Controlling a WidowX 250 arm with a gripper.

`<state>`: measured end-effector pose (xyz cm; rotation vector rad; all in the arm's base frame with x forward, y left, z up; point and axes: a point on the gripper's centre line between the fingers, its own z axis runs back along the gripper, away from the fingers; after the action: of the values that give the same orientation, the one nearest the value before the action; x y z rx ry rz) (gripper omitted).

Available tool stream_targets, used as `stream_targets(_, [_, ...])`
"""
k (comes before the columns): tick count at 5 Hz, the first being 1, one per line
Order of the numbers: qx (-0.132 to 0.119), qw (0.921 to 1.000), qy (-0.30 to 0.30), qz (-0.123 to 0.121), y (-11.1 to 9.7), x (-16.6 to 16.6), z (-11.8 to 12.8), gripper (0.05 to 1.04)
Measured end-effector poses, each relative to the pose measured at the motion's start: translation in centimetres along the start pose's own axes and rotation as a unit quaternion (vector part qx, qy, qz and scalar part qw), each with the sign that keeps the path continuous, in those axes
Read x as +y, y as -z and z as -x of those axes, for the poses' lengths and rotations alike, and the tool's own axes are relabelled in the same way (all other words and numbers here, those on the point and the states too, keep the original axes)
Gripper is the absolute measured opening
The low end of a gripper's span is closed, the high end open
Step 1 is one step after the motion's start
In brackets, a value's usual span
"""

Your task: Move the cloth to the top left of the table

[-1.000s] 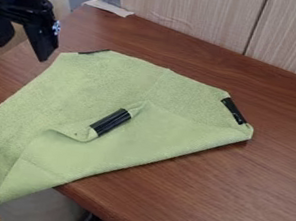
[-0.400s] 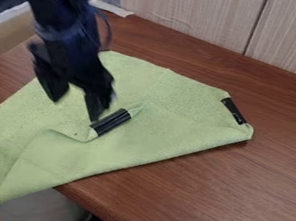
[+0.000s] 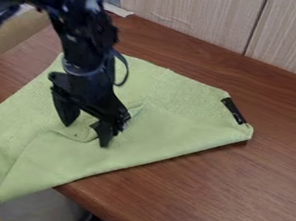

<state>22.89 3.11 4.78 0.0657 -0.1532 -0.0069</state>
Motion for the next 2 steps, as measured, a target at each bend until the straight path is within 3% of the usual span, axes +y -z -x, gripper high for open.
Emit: stream_targets(2, [-0.008, 0.9997, -0.008, 0.022, 0.6, -0.5, -2.2, 1.001])
